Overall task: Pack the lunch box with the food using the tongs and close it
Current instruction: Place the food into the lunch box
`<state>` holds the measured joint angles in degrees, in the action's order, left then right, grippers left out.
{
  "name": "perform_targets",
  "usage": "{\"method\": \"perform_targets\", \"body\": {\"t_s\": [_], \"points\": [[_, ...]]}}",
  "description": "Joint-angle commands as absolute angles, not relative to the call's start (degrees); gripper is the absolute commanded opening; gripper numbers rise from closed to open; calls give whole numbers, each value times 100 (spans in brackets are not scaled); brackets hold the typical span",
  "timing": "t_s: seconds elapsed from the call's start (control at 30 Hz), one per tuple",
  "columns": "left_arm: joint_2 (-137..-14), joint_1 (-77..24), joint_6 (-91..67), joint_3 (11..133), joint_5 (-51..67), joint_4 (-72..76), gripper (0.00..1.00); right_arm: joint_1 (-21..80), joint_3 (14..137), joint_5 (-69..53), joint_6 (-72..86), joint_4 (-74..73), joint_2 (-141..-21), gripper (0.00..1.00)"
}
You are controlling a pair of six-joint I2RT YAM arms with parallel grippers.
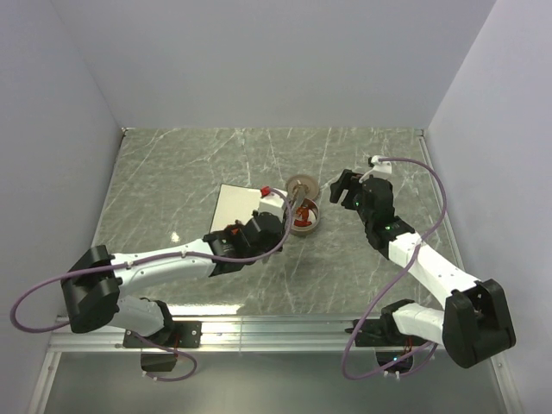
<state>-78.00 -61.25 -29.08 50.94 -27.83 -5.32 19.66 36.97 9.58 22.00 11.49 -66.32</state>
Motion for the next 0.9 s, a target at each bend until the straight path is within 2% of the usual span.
{"method": "perform_targets", "body": {"t_s": [0.0,0.5,0.53,0.7,0.77,0.87], "points": [[-7945,-6222,-2760,5396,-2566,-176,19,1907,3762,1046,2171,1274,-6425,82],[-7954,-6355,-2997,5238,-2557,-430,20,1890,3762,993,2197,1283,-6451,82],[-7963,-6363,-3014,5238,-2601,-457,21,1898,3753,984,2189,1283,-6442,82],[-7928,-6381,-3146,5238,-2698,-624,47,1881,3753,993,2188,1283,-6442,82],[-7875,-6390,-3173,5186,-2768,-659,54,1890,3762,984,2188,1283,-6451,82],[-7787,-6407,-3234,5116,-2856,-703,56,1890,3771,976,2197,1283,-6477,82]]}}
